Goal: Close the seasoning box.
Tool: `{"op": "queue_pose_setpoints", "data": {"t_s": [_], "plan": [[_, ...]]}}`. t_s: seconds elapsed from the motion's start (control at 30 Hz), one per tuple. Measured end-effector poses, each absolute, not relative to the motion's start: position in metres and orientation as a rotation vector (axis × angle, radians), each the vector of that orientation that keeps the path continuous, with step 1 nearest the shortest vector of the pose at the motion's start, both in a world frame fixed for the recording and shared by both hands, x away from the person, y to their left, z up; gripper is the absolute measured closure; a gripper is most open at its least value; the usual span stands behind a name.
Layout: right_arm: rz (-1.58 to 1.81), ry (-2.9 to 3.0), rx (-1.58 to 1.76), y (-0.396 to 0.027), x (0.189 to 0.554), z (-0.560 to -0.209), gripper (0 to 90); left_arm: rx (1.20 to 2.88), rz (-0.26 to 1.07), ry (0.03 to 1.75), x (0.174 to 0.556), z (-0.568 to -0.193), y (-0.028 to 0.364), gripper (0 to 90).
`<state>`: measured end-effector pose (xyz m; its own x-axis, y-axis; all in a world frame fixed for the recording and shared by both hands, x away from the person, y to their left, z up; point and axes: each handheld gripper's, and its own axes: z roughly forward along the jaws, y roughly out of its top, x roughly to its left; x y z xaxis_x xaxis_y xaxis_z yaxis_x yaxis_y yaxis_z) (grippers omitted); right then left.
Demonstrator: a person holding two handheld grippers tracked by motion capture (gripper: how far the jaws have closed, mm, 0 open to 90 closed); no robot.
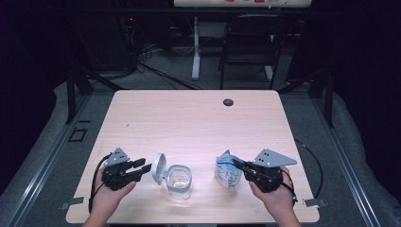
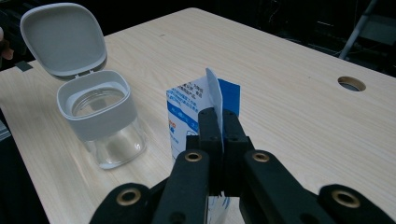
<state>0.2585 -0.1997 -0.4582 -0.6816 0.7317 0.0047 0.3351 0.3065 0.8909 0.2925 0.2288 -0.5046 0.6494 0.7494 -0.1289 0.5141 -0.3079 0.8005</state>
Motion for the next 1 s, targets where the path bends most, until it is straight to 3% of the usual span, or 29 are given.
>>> {"op": "queue_pose_setpoints", "data": {"t_s": [0.17, 0.4, 0.67, 1.0], "plan": [[1.374, 2.173, 0.965, -0.204, 0.257, -0.461, 89.0, 1.984, 0.341, 0.986, 0.292, -0.504, 0.229, 63.0], [1.454, 2.161, 1.014, -0.209, 0.259, -0.467, 67.9, 1.989, 0.339, 0.988, 0.293, -0.504, 0.230, 63.0], [1.453, 2.178, 1.069, -0.207, 0.262, -0.484, 53.6, 1.987, 0.337, 0.990, 0.293, -0.504, 0.230, 62.8], [1.445, 2.203, 1.120, -0.204, 0.265, -0.504, 49.7, 1.982, 0.337, 0.992, 0.293, -0.505, 0.231, 62.1]]}}
